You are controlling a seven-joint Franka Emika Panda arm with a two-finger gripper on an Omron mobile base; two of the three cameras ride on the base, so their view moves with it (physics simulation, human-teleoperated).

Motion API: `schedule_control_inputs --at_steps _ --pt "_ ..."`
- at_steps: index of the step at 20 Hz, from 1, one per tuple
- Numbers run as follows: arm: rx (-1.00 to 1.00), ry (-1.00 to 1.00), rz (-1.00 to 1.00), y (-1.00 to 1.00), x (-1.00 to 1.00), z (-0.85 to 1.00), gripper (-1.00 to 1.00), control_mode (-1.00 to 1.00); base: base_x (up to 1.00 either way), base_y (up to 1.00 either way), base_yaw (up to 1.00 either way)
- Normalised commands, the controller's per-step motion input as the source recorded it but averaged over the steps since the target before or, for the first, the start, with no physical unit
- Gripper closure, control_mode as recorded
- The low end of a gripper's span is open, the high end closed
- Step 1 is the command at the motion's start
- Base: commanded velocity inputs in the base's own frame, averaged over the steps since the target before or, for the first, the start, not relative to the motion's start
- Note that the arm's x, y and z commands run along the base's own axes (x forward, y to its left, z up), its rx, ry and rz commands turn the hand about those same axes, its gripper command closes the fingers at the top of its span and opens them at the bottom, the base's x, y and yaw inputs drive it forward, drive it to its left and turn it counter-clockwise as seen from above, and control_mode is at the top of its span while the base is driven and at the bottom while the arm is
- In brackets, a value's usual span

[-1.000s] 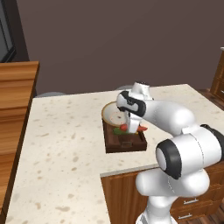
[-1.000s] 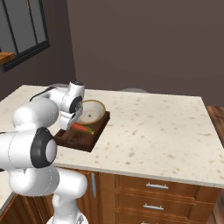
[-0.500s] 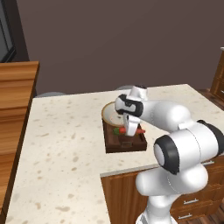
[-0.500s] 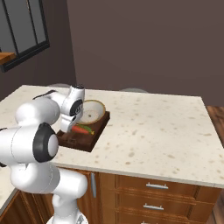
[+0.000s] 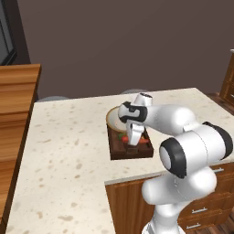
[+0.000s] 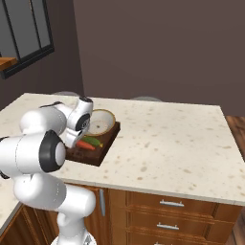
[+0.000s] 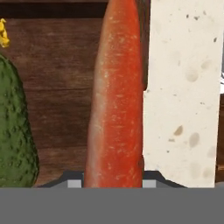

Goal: Place the two vegetables and bowl onto the tray for setting up a vegetable dip station.

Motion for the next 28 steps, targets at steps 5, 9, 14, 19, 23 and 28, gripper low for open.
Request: schedule_control_inputs --at_steps 5,9,14,19,23,28 --pt "0.00 0.00 0.00 0.02 0.08 -0.15 1.00 -1.00 0.00 0.00 0.00" --pt "0.00 0.00 0.00 0.00 0.06 -0.13 1.00 -1.00 0.00 0.00 0.00" --pt "0.00 0.00 0.00 0.00 0.04 -0.11 1.00 -1.00 0.00 0.00 0.00" --pt "0.00 0.00 0.00 0.00 0.02 -0.12 1.00 -1.00 0.00 0.00 0.00" --pt "0.00 0.00 0.00 0.03 0.04 -0.14 1.00 -1.00 0.00 0.00 0.00" --pt "0.00 0.00 0.00 0.05 0.07 -0.14 1.00 -1.00 0.00 0.00 0.00"
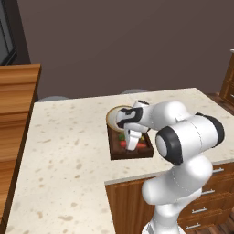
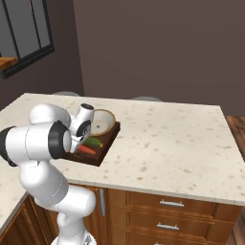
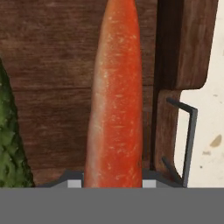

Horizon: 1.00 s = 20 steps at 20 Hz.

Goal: Place the two vegetables and bowl onto the tray for setting up a vegetable dip station.

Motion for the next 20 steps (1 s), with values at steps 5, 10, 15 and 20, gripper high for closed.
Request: schedule_control_inputs --at_steps 5,10,15,20 --pt "0.00 0.00 0.00 0.03 0.08 -0.14 1.00 -1.00 0.00 0.00 0.00" --pt "0.00 0.00 0.00 0.00 0.08 -0.17 1.00 -1.00 0.00 0.00 0.00" --pt "0.00 0.00 0.00 0.00 0.00 -0.17 1.00 -1.00 0.00 0.00 0.00" --pt "0.00 0.02 0.00 0.00 -0.04 -0.20 -1.00 -1.00 0.00 0.00 0.00"
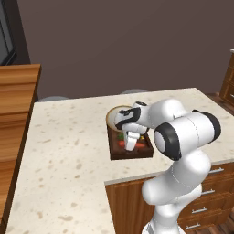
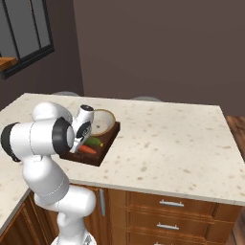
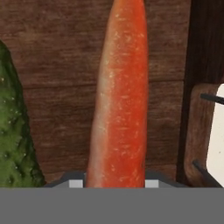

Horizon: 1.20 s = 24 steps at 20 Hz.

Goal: Place the two vegetables and bowl onto the tray for setting up a vegetable dip station.

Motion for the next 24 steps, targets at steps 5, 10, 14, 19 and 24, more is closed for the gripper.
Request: schedule_control_inputs --at_steps 5,10,14,19,24 --pt "0.00 0.02 0.00 0.00 -0.04 -0.02 -1.00 -1.00 0.00 0.00 0.00" --pt "0.00 0.07 -0.01 -0.01 -0.11 0.14 -1.00 -1.00 0.00 0.00 0.00" --pt "0.00 0.09 -0.03 -0.02 -0.16 0.31 -1.00 -1.00 0.00 0.00 0.00" --pt "0.00 0.09 0.03 -0.10 -0.28 0.37 -1.00 -1.00 0.00 0.00 0.00" --pt "-0.01 0.04 0.04 -0.08 -0.30 0.38 -1.00 -1.00 0.00 0.00 0.00"
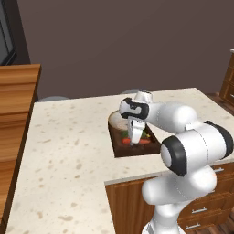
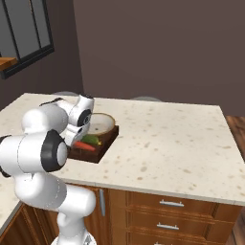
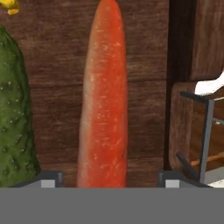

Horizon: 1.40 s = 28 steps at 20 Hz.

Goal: Place the two vegetables and bowl onto the tray for setting up a vegetable dip station.

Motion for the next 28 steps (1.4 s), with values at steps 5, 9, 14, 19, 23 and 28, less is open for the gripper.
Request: schedule_control_inputs --at_steps 5,9,14,19,23,28 --pt "-0.01 0.04 0.07 -0.10 -0.31 0.25 -1.00 -1.00 0.00 0.00 0.00" --pt "-0.04 0.01 0.08 -0.05 -0.13 0.05 -1.00 -1.00 0.00 0.00 0.00" --pt "0.00 0.00 0.05 -0.01 0.03 -0.03 -1.00 -1.00 0.00 0.00 0.00" --pt "0.00 0.00 0.06 -0.02 0.21 -0.09 -1.00 -1.00 0.00 0.00 0.00" --pt "0.01 -0.04 0.25 -0.06 0.16 0.00 -1.00 -1.00 0.00 0.00 0.00" --pt "0.01 -0.03 0.22 -0.11 0.11 0.09 -1.00 -1.00 0.00 0.00 0.00"
